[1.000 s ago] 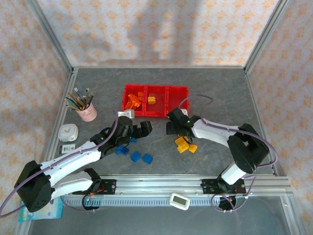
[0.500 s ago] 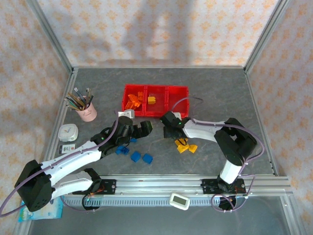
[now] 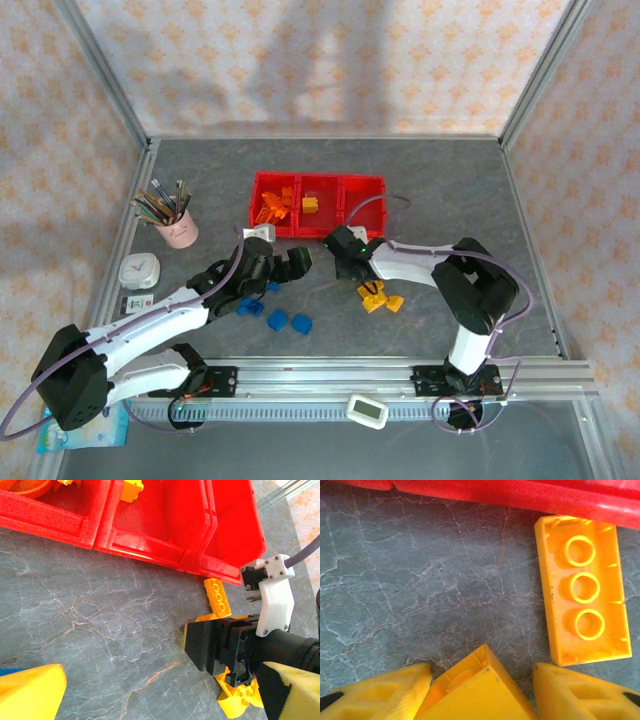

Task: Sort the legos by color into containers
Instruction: Pick up the lego from the center of the table, then place the lego in the container.

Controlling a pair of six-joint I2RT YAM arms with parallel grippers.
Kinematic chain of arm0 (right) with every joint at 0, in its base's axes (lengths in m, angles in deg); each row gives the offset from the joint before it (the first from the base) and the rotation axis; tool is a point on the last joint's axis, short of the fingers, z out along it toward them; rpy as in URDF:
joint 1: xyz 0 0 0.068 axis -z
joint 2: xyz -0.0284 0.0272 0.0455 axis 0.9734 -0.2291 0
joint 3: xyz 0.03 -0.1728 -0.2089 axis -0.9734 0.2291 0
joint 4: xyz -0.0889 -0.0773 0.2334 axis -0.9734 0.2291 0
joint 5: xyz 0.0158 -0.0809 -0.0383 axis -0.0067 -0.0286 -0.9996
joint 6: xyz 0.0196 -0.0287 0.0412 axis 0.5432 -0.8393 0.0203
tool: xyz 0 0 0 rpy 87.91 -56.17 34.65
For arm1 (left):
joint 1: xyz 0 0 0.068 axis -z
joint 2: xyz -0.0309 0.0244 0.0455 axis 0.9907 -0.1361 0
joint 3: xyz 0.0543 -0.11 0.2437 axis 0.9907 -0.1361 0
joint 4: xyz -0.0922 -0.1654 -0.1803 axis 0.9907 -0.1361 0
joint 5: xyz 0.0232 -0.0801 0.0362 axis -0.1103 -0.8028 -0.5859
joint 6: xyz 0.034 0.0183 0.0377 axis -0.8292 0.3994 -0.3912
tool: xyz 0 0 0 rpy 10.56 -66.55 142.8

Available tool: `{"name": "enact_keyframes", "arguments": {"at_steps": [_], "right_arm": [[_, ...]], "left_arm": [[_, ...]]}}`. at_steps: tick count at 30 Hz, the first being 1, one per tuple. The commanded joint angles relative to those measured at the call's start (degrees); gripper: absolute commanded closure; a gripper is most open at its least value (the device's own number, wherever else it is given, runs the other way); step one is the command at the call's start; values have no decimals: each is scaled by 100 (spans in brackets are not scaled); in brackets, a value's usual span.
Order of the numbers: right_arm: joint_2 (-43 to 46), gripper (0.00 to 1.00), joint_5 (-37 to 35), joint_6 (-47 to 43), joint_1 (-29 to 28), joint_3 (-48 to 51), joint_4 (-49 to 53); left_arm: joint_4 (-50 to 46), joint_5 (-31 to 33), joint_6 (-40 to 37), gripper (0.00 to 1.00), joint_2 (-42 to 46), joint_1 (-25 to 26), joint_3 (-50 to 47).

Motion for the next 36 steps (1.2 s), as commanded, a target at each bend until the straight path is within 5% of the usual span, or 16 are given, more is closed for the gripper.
{"name": "enact_keyframes", "arguments": {"at_steps": [1,9,23,29,36], "right_arm": [[-143,49,-160,-116,0,-143,-116],[-65,58,-86,-206,-6,-98,-158],[609,60,218,-506,-18,-288,201],[635,58,394,-632,23,-996,339],[-428,55,362,-746,237,-2500,385]], "left_arm": [[64,186,-44,1,-23,40,32],[41,214,-78,1,-64,40,93],[-307,807,-120,1,282,31,133],[-662,1076,-299,1,425,-136,344],[-799,795,-543,1,366,-826,586]]}}
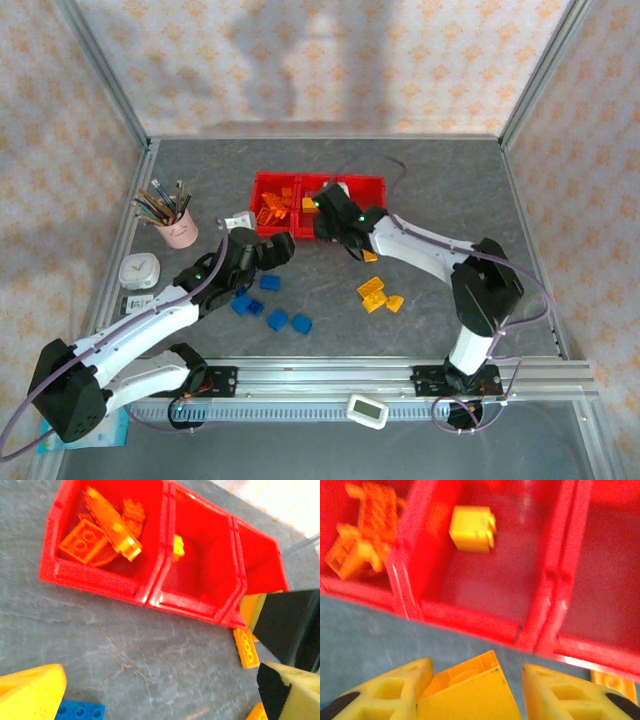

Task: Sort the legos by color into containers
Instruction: Place the lego in the container, then pick up the lego from the center of the table.

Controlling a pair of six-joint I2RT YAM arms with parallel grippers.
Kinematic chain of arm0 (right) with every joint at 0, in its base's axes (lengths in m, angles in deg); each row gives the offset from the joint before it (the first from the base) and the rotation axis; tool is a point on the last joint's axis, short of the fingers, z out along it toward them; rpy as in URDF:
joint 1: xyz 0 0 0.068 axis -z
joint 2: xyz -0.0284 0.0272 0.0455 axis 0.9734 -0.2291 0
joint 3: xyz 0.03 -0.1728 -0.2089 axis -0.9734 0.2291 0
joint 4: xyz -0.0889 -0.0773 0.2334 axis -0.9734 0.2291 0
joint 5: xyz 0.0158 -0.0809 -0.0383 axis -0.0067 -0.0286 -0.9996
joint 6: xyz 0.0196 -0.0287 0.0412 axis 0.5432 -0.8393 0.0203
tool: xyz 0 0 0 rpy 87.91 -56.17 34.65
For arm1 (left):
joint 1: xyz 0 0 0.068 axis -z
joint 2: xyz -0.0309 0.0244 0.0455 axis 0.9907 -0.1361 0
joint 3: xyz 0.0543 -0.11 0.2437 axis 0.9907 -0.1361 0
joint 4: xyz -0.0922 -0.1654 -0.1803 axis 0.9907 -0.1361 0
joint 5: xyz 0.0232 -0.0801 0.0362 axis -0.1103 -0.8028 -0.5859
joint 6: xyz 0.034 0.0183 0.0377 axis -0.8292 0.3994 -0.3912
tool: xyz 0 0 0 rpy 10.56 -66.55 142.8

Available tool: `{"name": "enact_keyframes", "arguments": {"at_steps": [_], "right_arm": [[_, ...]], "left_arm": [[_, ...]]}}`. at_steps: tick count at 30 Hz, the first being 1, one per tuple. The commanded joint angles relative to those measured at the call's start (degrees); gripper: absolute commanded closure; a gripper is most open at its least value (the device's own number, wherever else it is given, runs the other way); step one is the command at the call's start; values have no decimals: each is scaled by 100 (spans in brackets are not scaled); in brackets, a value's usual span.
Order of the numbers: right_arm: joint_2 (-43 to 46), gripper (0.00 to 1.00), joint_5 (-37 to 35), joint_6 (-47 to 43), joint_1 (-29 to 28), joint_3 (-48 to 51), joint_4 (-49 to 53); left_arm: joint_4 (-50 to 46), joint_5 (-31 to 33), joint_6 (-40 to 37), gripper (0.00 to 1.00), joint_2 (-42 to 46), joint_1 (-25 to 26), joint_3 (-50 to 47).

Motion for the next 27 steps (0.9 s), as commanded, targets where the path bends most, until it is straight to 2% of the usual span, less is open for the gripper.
{"name": "enact_keyframes", "arguments": {"at_steps": [1,5,9,11,16,19,22,27], "right_arm": [[-638,55,-63,-139,138,-627,92],[-1428,55,-296,-248,213,-1617,280],[-1919,54,-315,-292,332,-2159,334],[-2033,46,11,-349,400,-2393,354],[-2000,40,5,-355,424,-2722,498],[-1702,39,215,-435,424,-2500,499],[-1052,36,463,-379,433,-1657,164],[-96,33,51,-145,466,-359,59]], "left_arm": [[-201,-61,-227,1,37,-315,212],[-148,-135,-278,1,12,-542,244],[-89,-209,-298,1,13,-629,240],[-70,-227,-321,1,-7,-646,230],[-131,-261,-370,1,-96,-661,352],[-141,-343,-370,1,-96,-657,395],[-51,-559,-347,1,-78,-647,333],[236,-783,-283,1,-21,-428,162]]}}
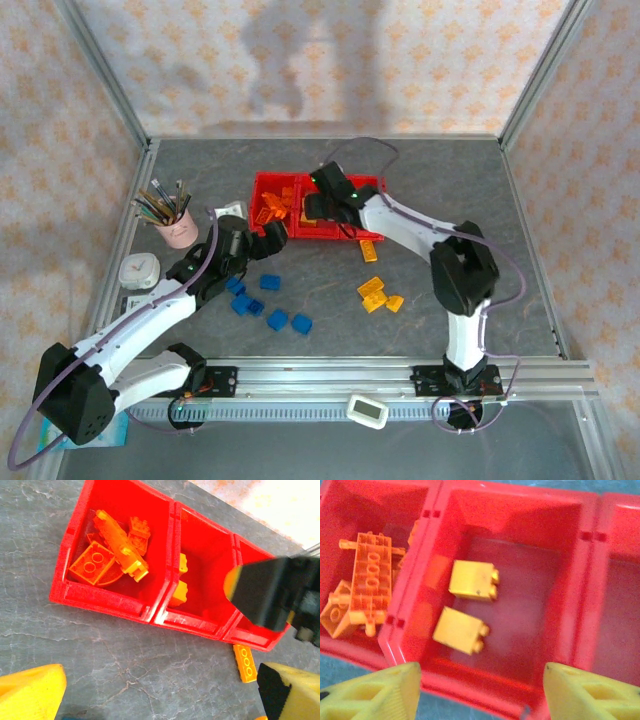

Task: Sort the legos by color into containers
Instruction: Pick up the lego from the center of the table.

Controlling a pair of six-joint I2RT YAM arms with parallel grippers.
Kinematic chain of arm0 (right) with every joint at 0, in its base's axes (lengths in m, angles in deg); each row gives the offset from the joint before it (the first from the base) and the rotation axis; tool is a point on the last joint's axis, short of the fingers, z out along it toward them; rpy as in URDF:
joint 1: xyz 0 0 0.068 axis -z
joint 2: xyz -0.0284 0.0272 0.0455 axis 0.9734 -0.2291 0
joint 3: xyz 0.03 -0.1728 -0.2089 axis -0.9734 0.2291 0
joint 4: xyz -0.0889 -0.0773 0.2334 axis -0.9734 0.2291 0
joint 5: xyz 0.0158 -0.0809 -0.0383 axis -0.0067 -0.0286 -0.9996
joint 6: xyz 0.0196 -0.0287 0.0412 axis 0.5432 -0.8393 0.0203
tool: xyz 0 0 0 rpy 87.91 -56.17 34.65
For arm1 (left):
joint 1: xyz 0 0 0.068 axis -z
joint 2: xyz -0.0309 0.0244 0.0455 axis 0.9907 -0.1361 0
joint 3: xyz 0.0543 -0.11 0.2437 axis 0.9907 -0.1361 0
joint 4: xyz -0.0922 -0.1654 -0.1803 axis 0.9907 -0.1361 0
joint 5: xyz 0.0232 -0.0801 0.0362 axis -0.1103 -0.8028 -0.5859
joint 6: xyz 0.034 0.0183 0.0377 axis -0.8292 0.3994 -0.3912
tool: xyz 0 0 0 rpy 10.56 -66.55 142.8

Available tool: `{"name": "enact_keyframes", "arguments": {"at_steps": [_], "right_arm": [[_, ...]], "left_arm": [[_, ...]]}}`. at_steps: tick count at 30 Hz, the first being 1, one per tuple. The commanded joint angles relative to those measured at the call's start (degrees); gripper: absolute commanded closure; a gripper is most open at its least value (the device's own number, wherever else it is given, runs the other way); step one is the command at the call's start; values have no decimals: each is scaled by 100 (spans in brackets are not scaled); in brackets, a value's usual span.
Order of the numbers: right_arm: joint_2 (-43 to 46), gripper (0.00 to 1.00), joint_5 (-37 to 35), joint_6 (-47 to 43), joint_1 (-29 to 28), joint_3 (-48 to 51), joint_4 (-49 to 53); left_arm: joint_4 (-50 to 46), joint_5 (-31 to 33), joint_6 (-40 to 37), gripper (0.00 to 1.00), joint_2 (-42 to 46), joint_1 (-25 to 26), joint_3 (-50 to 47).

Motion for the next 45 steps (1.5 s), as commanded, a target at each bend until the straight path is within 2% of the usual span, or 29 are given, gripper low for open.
{"name": "enact_keyframes", "arguments": {"at_steps": [1,6,10,16,21,33,45], "right_arm": [[756,32,-388,178,42,725,-81],[1585,26,-387,366,129,1938,-226],[2004,24,-724,518,204,2740,-236],[2041,23,-756,528,375,3432,-535],[1697,26,-526,439,594,3504,-783],[1020,33,-264,290,596,3228,-1155],[674,50,-478,-1,595,3028,-1158]], "left_arm": [[334,-223,-21,1,77,224,-77],[613,-205,110,1,-26,707,-161],[936,-133,300,1,-152,1081,-301],[1275,-194,546,1,-448,1341,-417],[1365,-136,594,1,-701,1442,-379],[1299,30,614,1,-720,1450,-413],[1079,193,551,1,-631,1451,-400]]}}
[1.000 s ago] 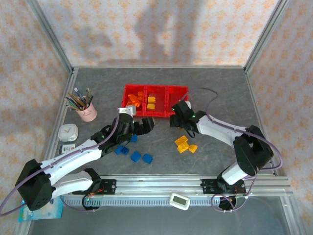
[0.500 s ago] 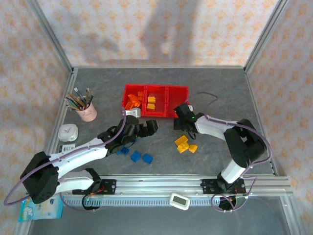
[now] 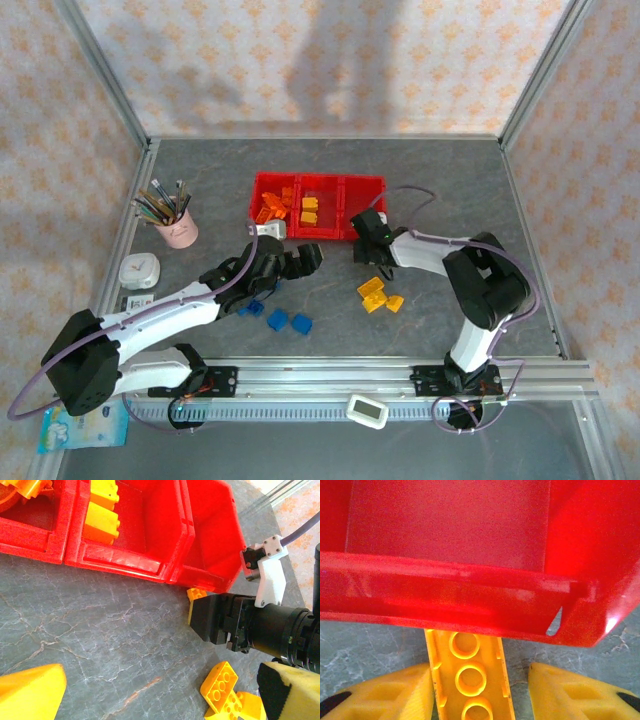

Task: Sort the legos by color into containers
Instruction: Pick up the lego from the center of the table.

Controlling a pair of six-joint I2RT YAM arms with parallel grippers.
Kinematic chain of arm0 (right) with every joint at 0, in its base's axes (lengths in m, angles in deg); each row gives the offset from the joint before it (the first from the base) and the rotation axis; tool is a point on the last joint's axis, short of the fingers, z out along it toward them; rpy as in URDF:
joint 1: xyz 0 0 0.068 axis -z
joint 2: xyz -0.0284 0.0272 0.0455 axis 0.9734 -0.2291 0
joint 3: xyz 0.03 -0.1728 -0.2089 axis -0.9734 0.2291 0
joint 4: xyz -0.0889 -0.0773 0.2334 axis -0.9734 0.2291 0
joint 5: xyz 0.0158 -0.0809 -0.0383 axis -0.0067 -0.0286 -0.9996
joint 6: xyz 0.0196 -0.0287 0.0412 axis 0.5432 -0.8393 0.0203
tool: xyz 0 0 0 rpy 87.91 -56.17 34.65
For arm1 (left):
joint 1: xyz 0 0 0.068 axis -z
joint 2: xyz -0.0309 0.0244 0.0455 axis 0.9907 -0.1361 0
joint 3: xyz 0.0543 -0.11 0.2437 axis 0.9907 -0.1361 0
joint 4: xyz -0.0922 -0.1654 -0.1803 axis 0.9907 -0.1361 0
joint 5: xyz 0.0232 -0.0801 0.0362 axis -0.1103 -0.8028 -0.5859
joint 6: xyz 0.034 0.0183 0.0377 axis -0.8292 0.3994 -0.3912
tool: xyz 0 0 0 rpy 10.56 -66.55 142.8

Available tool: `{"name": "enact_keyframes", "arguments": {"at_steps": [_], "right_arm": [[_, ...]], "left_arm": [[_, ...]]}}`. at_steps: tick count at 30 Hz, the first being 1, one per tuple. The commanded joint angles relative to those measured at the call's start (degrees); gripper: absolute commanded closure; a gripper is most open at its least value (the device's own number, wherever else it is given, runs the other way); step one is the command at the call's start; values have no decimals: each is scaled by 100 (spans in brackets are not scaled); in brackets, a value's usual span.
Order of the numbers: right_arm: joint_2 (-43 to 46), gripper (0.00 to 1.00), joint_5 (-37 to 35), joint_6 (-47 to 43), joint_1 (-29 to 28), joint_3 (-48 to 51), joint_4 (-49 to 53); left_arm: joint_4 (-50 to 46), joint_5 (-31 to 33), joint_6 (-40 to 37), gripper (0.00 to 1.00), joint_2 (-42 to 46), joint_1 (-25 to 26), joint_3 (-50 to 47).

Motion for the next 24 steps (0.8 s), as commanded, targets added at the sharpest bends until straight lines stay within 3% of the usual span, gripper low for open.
{"name": "enact_keyframes", "arguments": {"at_steps": [1,9,17,24], "right_arm": [[-121,51,-198,-154,-4,-134,-7],[-56,66,-36,-234,-4,59,3],[395,69,195,-174,-110,282,317],[872,70,340,-1,-597,40,766]], "left_arm": [[-104,179,-28,1,130,41,-19],[-152,188,-46,1,155,35,-4],[-258,321,-72,1,315,24,58],[-548,530,-189,1,697,-163,114]]}}
